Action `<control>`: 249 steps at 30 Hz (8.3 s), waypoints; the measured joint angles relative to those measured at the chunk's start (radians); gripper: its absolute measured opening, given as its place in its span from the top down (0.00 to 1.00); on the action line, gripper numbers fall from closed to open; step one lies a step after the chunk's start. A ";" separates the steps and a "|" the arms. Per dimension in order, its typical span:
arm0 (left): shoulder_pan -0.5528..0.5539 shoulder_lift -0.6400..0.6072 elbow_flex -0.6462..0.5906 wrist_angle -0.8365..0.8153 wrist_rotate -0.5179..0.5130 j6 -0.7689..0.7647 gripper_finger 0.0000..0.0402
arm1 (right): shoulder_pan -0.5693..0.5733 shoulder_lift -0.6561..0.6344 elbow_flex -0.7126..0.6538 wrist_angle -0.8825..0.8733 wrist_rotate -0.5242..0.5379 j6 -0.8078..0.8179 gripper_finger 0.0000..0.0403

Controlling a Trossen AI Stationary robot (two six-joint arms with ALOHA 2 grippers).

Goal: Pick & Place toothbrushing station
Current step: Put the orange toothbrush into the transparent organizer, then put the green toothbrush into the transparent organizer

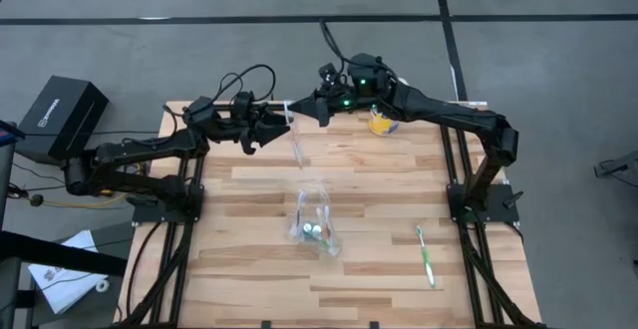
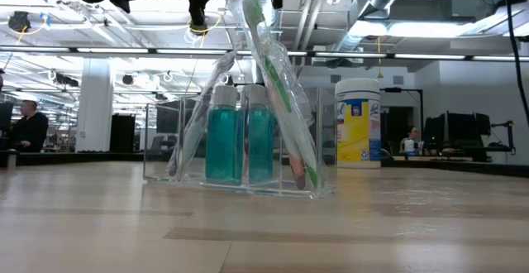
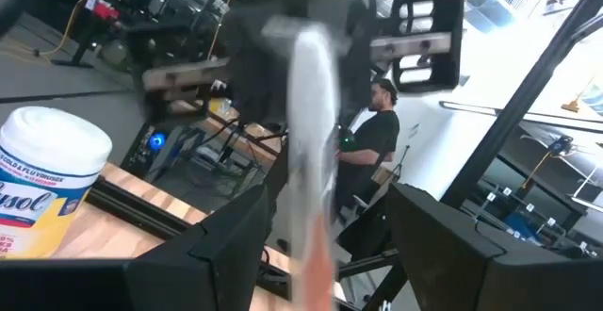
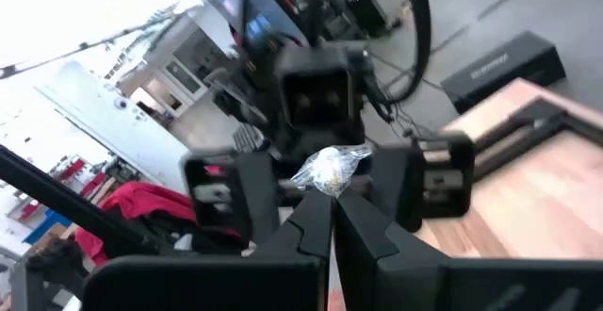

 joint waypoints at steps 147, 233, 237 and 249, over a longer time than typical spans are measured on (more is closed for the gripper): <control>-0.771 0.494 -0.359 0.514 -1.078 0.221 0.33 | -0.039 -0.181 0.000 -0.212 -0.280 -0.124 0.71; -0.308 0.379 0.443 -0.504 -0.115 0.161 0.33 | 0.950 -0.555 -1.248 -0.472 0.522 1.362 0.71; -0.308 0.379 0.443 -0.505 -0.114 0.161 0.33 | 0.950 -0.482 -1.245 -0.413 0.489 1.361 0.71; -0.309 0.379 0.442 -0.505 -0.098 0.161 0.33 | 0.950 -0.494 -1.249 -0.417 0.482 1.373 0.82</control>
